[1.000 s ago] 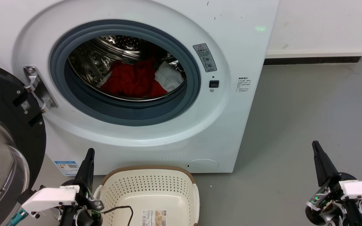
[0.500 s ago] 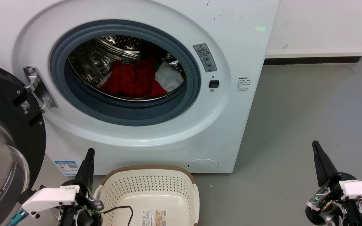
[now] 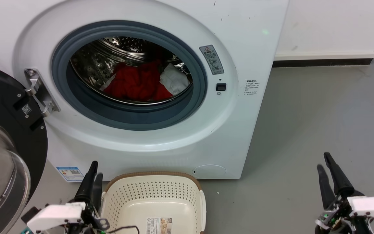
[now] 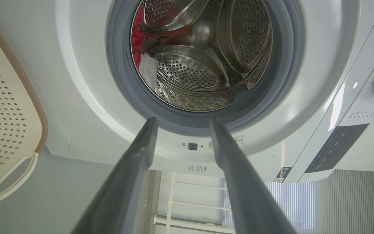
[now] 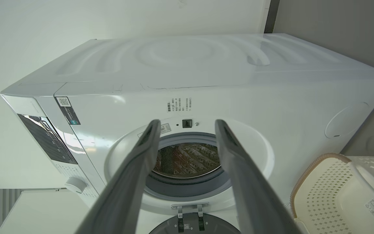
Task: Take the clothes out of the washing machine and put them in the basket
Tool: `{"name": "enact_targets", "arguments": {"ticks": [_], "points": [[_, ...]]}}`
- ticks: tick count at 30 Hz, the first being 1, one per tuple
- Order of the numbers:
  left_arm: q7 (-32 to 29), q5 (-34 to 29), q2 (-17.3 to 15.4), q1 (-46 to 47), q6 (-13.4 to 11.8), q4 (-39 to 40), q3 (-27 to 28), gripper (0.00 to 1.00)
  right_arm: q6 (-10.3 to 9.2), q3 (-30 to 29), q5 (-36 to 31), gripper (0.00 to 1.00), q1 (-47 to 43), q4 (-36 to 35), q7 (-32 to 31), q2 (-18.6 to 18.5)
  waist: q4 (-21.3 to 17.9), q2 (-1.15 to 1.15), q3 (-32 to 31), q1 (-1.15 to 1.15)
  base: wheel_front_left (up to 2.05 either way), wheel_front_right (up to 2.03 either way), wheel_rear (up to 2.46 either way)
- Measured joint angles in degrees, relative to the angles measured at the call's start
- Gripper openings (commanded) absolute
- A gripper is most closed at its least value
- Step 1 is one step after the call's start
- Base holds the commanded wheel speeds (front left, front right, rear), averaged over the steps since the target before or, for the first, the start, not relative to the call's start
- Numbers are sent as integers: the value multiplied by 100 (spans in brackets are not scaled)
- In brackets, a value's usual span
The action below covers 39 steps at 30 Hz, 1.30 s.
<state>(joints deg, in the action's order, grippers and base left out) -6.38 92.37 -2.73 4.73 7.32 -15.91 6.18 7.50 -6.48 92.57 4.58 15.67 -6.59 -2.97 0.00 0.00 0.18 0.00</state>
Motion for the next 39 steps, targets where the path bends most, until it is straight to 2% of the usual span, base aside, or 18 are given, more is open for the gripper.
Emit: {"name": "enact_targets", "arguments": {"ticks": [13,19,24,31,39], "points": [[324,-287,3,-172,-1,92,3,100,-1,66,-336,100,-118,30,328,5,-12,0,11,0,0,0,0],[476,-545,3,-209,-1,105,105,100,-1,63,-750,100,-119,-20,479,5,-26,0,12,0,0,0,0],[605,-977,3,-213,0,198,204,100,-1,-53,-1368,100,-118,-18,611,7,-38,0,14,0,0,0,0],[761,-1904,2,-216,-4,452,361,100,-1,-254,-2674,100,-108,-142,759,12,-53,0,26,0,0,0,0],[918,-3049,1,-216,-361,1083,271,100,-1,-226,-4014,100,-98,-738,935,12,-75,0,60,0,0,0,0]]}}
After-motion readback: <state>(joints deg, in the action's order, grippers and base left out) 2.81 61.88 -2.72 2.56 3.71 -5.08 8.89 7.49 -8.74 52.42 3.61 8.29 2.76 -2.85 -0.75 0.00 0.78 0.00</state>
